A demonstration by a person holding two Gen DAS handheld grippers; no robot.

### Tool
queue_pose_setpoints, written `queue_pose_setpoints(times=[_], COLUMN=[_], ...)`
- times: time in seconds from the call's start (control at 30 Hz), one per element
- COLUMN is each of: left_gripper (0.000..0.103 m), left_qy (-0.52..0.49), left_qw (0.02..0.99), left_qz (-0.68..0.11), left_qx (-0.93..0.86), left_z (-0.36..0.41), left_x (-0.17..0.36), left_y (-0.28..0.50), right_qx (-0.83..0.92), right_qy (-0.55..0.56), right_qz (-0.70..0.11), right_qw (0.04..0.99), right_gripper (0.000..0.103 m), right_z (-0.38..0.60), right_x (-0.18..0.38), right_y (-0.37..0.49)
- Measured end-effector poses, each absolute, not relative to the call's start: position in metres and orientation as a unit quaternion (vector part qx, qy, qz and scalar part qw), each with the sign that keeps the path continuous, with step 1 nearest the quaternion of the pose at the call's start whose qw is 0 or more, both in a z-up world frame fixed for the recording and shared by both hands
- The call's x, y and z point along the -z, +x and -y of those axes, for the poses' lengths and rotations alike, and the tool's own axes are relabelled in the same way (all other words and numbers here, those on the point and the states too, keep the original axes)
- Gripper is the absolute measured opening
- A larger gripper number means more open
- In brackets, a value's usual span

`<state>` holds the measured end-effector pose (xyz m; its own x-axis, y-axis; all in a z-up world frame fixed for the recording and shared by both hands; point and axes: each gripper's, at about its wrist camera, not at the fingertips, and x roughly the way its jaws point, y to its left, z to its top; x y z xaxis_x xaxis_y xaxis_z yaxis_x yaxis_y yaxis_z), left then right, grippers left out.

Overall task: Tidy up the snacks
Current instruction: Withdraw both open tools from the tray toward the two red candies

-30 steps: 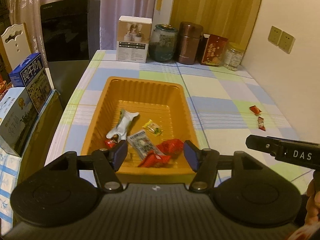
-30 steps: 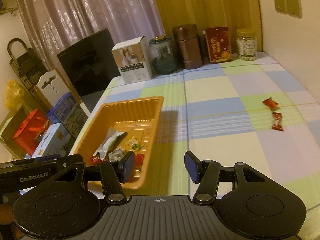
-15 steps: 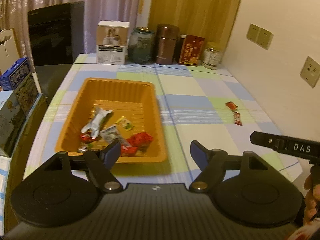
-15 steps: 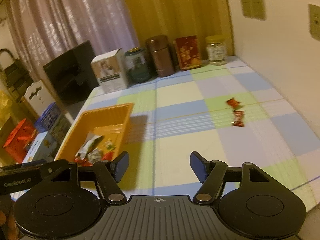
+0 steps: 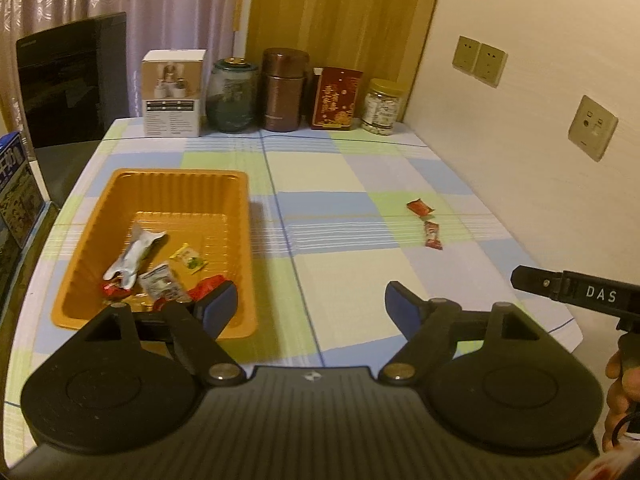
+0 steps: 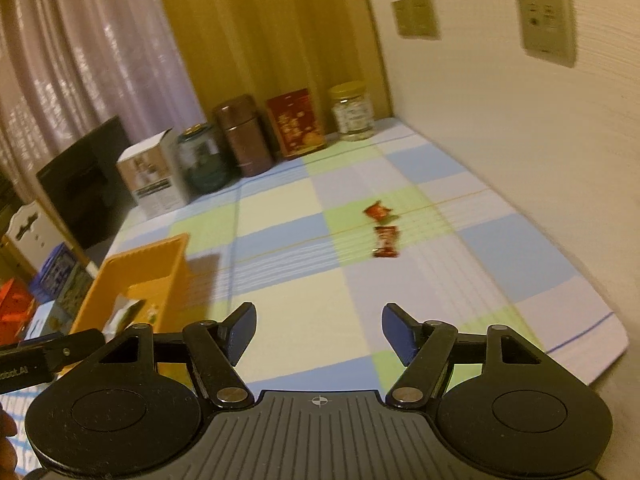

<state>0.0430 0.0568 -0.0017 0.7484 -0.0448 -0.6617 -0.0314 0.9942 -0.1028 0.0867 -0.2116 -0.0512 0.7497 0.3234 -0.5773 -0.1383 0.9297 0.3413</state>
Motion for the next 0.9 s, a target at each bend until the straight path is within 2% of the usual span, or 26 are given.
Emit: queue_pose_setpoints(times=[0.9], left_gripper=[0.081], left_qy=[-0.059], left_qw=[0.926], left_qz=[-0.372], left_qx=[0.037], left_z=[-0.007], left_x=[0.023], left_y=[0.089], right_qx=[-0.075], right_qy=[0.143], right_qz=[-0.339], right_qw=[0.927], right_gripper=[0.07], right_z=[0.262], right_x=[0.075], right_y=[0.116])
